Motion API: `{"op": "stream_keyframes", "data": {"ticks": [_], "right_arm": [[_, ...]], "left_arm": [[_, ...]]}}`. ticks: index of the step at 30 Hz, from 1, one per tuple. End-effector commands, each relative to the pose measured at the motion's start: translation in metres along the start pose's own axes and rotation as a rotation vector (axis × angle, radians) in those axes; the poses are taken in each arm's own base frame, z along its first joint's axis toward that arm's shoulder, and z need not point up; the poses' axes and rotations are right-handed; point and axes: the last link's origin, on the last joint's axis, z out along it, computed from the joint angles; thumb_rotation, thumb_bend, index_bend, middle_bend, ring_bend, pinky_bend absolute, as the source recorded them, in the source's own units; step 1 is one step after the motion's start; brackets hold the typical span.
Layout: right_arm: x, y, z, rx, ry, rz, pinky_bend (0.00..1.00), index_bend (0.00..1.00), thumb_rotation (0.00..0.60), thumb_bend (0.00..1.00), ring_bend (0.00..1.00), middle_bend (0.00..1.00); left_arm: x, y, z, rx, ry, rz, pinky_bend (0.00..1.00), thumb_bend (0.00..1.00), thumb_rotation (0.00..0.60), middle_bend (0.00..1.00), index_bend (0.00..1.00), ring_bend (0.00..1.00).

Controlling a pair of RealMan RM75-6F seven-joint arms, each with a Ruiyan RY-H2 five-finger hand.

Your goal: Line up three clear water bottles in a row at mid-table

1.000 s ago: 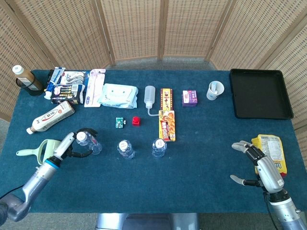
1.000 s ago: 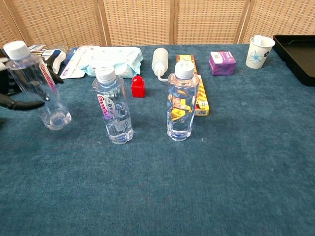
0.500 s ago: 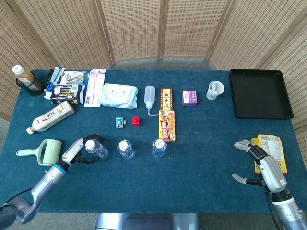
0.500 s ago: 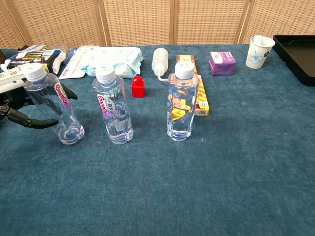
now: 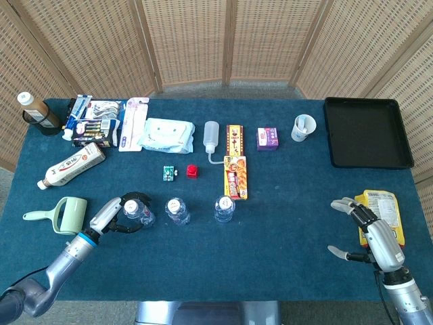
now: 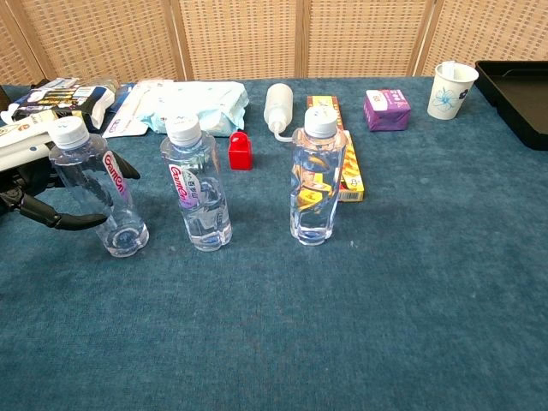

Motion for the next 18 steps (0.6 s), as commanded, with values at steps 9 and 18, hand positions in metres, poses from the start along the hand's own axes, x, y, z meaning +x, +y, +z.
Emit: {"op": "stream_keyframes", "data": {"ticks": [9,18], "right_arm": [[-0.0010,-0.0006,0.0000,-0.004,-0.004,-0.001,0.22,0.22,0.600,0.07,0.19,0.23],[-0.0009,-0.0004,-0.0001,-0.004,-0.005,-0.002,0.22,0.22,0.600,0.07,0.19,0.23]], "left_arm": [[0.0035,-0.0007,-0.0014,0.000,-0.003,0.034,0.29,0.25,0.600,0.12,0.22,0.12],[0.0054,-0.0010,-0.0051,0.001,-0.044,0.070,0.19,0.21,0.600,0.00,0.00,0.01]]}}
